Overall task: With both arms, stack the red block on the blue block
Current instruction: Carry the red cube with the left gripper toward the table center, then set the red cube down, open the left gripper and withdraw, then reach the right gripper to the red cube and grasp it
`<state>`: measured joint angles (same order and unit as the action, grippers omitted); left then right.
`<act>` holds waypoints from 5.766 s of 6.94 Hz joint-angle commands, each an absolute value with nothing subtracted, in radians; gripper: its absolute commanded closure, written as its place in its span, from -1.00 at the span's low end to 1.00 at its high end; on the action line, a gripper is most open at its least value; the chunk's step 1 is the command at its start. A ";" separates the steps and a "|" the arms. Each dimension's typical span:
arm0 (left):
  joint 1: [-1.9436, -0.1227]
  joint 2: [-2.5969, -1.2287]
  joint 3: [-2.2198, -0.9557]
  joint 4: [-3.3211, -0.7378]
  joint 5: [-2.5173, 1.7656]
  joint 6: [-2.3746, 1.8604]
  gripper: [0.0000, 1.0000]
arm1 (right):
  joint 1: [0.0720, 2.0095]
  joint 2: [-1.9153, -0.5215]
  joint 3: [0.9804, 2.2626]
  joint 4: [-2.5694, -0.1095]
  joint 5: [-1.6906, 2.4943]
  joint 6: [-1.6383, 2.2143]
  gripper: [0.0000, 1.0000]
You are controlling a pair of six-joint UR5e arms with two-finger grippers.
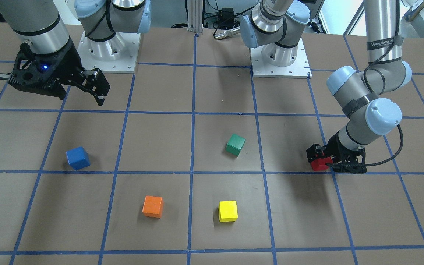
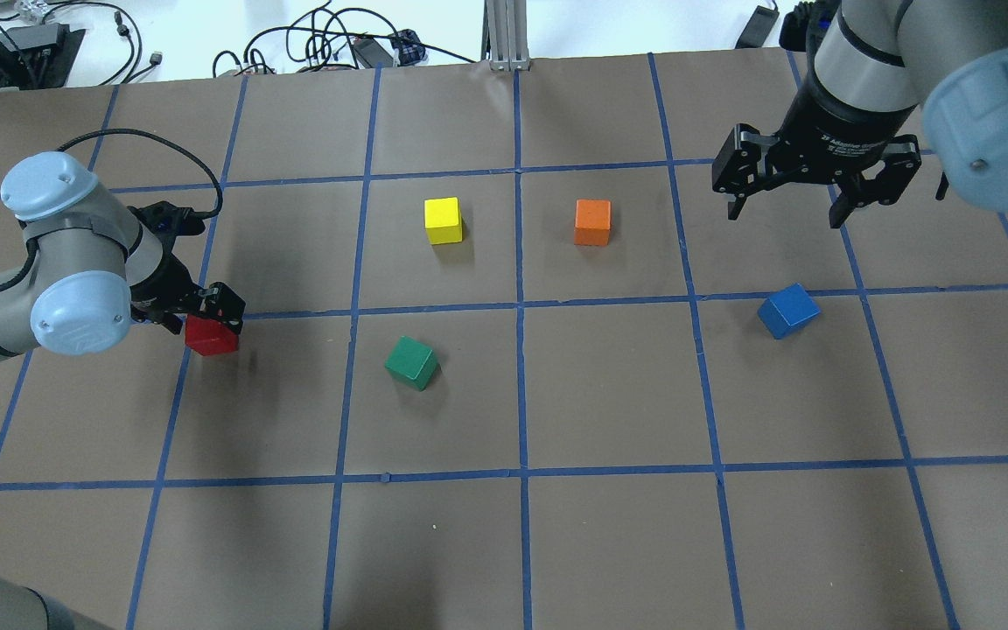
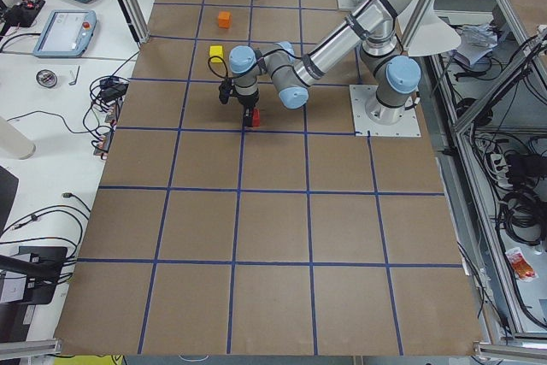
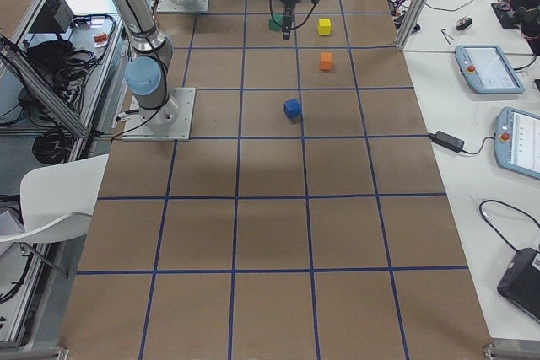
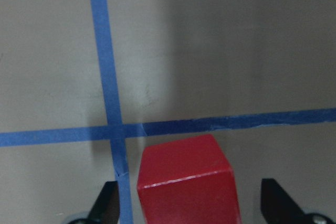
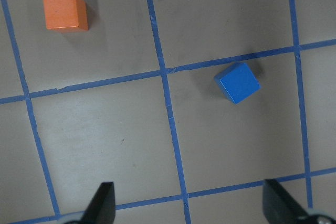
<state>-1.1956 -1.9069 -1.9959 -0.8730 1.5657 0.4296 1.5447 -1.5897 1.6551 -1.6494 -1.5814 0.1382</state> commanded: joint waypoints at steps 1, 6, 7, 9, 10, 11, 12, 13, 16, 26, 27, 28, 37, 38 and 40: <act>-1.195 -1.911 -1.990 -0.873 1.572 0.428 0.72 | 1.545 -1.589 1.655 -1.651 -1.583 0.140 -1.00; -1.442 -1.809 -1.927 -0.896 1.568 0.346 0.92 | 1.543 -1.589 1.655 -1.651 -1.583 0.140 -0.80; -1.557 -1.830 -1.864 -0.940 1.562 0.128 0.92 | 1.543 -1.589 1.655 -1.651 -1.582 0.138 -0.68; -1.763 -1.886 -1.731 -1.000 1.554 -0.164 0.92 | 1.543 -1.589 1.655 -1.649 -1.582 0.138 -1.00; -1.825 -1.935 -1.708 -0.988 1.533 -0.231 0.92 | 1.543 -1.589 1.655 -1.651 -1.580 0.138 -1.00; -1.888 -1.975 -1.701 -0.970 1.514 -0.311 0.92 | 1.543 -1.585 1.655 -1.652 -1.580 0.137 -1.00; -1.920 -2.009 -1.694 -0.953 1.520 -0.336 0.92 | 1.540 -1.583 1.655 -1.654 -1.580 0.127 -1.00; -1.924 -2.041 -1.675 -0.887 1.510 -0.377 0.92 | 1.540 -1.582 1.655 -1.652 -1.577 0.127 -1.00; -1.983 -2.131 -1.669 -0.809 1.514 -0.390 0.80 | 1.539 -1.578 1.654 -1.654 -1.578 0.127 -1.00; -1.594 -1.743 -1.672 -1.198 1.522 0.018 -1.00 | 1.545 -1.557 1.697 -1.723 -1.563 0.132 -1.00; -1.591 -1.659 -1.672 -1.285 1.531 0.020 -1.00 | 1.557 -1.481 1.692 -1.786 -1.563 0.136 -1.00; -1.563 -1.608 -1.661 -1.320 1.529 0.034 -1.00 | 1.592 -1.430 1.674 -1.877 -1.551 0.140 -1.00; -1.552 -1.603 -1.493 -1.540 1.585 0.032 -1.00 | 1.836 -1.139 1.599 -2.052 -1.499 0.244 -1.00; -1.546 -1.598 -1.493 -1.540 1.585 0.034 -1.00 | 1.864 -1.099 1.565 -2.054 -1.500 0.248 -1.00; -1.549 -1.601 -1.493 -1.540 1.583 0.034 -1.00 | 1.888 -1.045 1.542 -2.057 -1.500 0.294 -1.00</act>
